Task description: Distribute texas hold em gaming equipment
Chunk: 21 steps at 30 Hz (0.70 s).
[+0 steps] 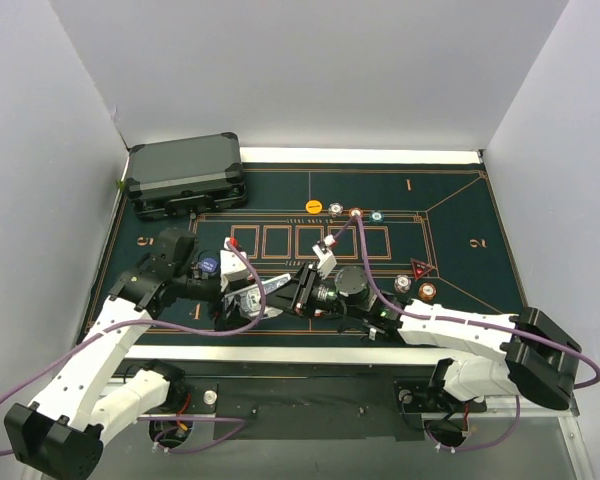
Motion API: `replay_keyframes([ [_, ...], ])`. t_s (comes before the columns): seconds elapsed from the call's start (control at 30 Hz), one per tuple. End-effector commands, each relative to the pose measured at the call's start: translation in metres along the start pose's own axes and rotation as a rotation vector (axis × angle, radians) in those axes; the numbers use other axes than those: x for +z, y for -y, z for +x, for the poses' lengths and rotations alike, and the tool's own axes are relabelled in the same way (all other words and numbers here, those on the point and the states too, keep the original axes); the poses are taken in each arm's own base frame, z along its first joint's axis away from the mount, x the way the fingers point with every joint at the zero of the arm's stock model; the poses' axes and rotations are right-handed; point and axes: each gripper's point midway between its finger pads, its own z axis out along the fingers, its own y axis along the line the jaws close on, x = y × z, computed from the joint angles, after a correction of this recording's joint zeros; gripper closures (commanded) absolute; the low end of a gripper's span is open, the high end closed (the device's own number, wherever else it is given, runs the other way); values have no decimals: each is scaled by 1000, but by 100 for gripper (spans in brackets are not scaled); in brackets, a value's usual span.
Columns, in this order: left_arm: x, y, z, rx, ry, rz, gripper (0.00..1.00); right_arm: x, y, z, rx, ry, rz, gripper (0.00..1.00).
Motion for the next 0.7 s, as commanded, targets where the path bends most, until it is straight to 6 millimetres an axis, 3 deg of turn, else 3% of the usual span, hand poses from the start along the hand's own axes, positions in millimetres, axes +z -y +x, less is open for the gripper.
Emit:
replay_keyframes([
  [0.0, -4, -1, -4, 121, -40, -33, 8, 4, -28, -4, -29, 26, -89, 94],
  [0.37, 0, -8, 4, 232, -61, -95, 6, 12, -31, 2, -33, 7, -98, 93],
  [0.67, 4, -11, 20, 208, -117, -102, 5, 17, -38, 4, -50, -4, -108, 93],
])
